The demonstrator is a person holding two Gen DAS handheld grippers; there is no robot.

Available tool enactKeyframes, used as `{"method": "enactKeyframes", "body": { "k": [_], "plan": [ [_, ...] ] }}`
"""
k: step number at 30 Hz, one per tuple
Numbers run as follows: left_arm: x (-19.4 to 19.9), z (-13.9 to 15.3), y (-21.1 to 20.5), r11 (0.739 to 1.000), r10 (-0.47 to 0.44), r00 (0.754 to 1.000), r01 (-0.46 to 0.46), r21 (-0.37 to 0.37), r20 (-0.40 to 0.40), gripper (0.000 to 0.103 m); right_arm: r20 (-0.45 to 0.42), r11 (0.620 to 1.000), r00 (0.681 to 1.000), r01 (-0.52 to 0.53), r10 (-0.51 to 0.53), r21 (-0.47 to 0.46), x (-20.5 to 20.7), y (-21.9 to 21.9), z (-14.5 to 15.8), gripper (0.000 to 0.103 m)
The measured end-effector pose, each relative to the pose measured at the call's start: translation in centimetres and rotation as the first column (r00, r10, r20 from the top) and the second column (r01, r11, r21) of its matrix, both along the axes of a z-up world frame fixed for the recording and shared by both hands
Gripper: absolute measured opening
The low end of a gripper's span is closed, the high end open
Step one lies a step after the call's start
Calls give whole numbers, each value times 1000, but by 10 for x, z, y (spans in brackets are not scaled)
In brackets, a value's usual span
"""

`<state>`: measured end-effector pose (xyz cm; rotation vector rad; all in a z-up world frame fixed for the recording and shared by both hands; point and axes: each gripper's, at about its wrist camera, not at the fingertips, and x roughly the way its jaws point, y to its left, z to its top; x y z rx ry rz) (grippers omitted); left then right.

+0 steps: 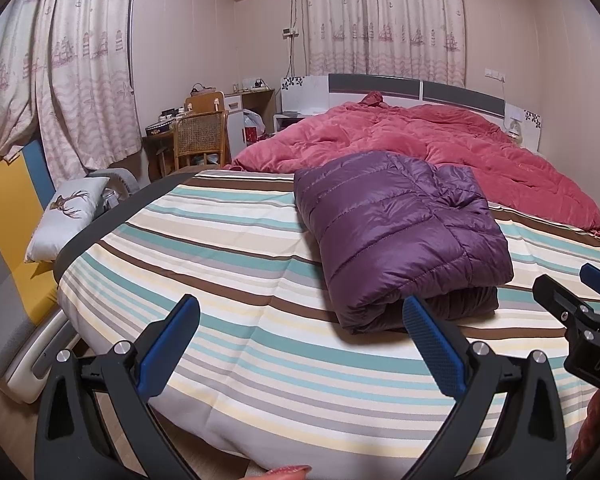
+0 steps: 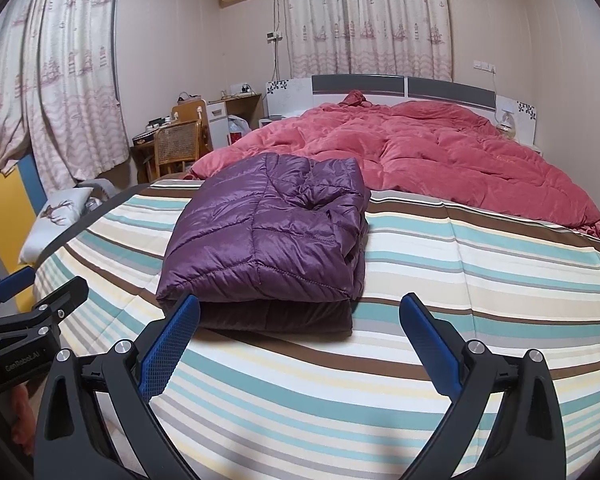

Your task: Fold large clothes

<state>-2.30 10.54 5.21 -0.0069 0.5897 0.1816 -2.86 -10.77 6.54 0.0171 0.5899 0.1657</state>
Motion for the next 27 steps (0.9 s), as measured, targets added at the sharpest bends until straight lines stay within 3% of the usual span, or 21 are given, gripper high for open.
{"method": "enactKeyframes", "body": {
  "k": [27],
  "plan": [
    [3, -8, 1, 1000, 5, 1000, -6, -14, -18, 101, -20, 1000, 1000, -1, 1, -3, 5, 3, -4, 99]
  ]
}}
